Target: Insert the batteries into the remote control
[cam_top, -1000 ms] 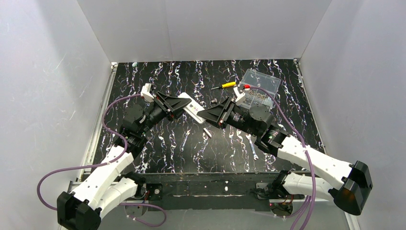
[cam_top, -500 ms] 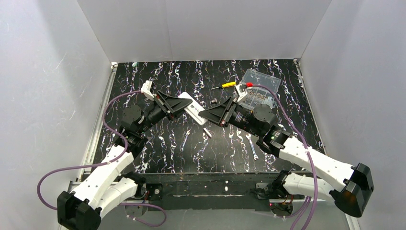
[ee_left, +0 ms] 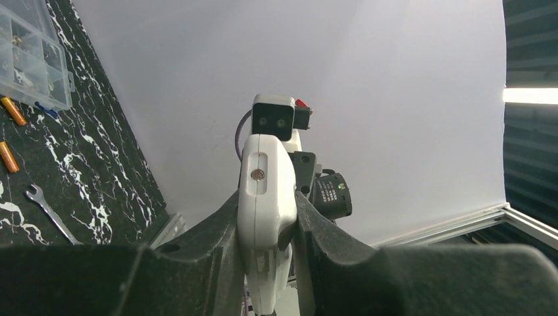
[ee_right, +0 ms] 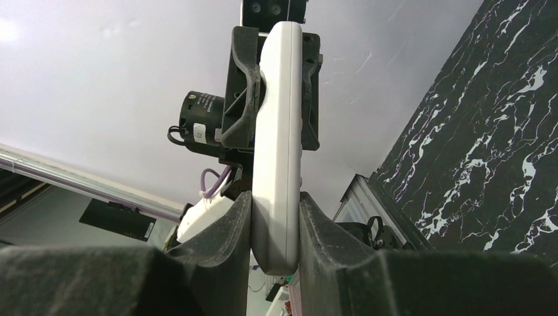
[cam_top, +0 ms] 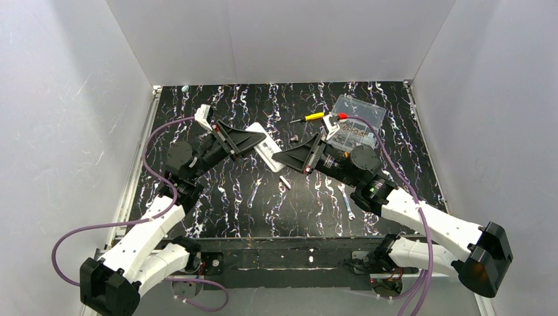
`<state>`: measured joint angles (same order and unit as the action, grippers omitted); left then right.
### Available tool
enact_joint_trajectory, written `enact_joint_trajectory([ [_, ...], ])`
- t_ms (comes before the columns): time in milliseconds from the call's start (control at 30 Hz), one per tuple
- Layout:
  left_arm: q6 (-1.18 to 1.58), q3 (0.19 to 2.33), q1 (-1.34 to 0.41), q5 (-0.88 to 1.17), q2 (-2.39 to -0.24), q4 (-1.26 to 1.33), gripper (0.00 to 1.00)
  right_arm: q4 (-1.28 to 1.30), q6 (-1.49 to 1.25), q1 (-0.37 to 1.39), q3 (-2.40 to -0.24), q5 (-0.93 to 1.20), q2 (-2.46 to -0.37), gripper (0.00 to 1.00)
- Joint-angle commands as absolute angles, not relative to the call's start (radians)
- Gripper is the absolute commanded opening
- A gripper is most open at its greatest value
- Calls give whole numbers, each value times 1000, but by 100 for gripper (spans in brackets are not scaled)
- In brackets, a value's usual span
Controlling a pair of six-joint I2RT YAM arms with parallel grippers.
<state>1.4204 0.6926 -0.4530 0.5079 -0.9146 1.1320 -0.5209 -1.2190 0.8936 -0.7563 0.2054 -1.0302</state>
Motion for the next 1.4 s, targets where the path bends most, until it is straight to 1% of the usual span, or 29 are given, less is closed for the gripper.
enact_joint_trajectory([
  [0,1432,760,-463,602,-909,1260,0,-579,-1179,899,-754,238,-1039,12],
  [100,1427,766,-463,618,-905,1255,0,-561,-1163,899,-752,225,-1027,2],
  [133,1426,768,-463,624,-904,1253,0,-554,-1153,899,-752,220,-1023,1],
  [567,1325,804,-464,707,-830,1068,0,-466,-1086,898,-768,195,-988,1],
  [933,1320,798,-463,706,-821,1049,0,-424,-1071,894,-766,171,-954,1],
  [1167,1314,792,-463,685,-814,1018,0,-415,-1053,893,-772,200,-961,1],
  [1200,1311,790,-463,680,-812,1010,0,-414,-1048,893,-775,210,-965,4],
  [1267,1306,786,-463,672,-808,996,0,-410,-1037,893,-781,224,-970,19],
  [1300,1304,786,-463,670,-806,990,0,-408,-1032,893,-784,230,-971,24],
  [1367,1302,784,-464,669,-804,984,0,-399,-1016,893,-787,236,-968,30],
])
